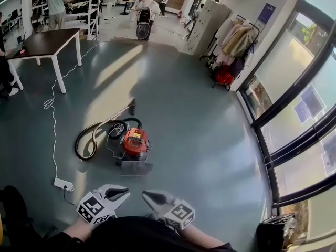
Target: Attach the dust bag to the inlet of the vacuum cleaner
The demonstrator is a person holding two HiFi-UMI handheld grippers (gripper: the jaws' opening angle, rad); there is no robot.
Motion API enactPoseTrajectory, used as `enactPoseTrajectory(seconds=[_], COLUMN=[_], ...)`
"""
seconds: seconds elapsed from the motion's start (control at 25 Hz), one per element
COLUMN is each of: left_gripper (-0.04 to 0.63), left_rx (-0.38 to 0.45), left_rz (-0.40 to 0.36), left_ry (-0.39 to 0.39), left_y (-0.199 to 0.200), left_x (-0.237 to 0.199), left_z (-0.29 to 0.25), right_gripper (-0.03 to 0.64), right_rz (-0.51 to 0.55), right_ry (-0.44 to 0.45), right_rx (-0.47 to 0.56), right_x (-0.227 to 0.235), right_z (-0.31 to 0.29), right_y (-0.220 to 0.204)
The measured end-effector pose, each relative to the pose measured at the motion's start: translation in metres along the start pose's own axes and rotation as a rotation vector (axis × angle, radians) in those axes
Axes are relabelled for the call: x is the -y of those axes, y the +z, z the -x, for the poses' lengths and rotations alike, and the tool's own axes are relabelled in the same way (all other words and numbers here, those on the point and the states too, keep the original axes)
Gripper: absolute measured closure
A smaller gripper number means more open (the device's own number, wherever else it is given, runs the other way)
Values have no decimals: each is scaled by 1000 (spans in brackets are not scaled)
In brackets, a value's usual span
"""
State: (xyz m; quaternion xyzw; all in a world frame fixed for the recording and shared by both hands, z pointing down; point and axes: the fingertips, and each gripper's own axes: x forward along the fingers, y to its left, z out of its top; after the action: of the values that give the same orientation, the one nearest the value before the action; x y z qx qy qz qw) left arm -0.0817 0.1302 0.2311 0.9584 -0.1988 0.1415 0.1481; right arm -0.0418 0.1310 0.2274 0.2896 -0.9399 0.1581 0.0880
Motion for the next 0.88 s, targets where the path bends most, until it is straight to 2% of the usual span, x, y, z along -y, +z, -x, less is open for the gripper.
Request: enactPoseTrajectory(seconds=[0.28,0.56,0.88], left_gripper=[578,578,578], left_rx=[6,-2,-4], left_rz=[-19,-47,-52], left_ry=[-43,-22,-32], left_y=[10,10,7], left_x=[38,49,63], left_z=[-29,-26,-24], right_gripper=[624,624,624], right_rz=[23,42,59], right_ry=[1,-18,-25], right_rx=[45,58,53], right_x=[10,6,-1], right_z=[33,46,49], right_y=[0,3,-4])
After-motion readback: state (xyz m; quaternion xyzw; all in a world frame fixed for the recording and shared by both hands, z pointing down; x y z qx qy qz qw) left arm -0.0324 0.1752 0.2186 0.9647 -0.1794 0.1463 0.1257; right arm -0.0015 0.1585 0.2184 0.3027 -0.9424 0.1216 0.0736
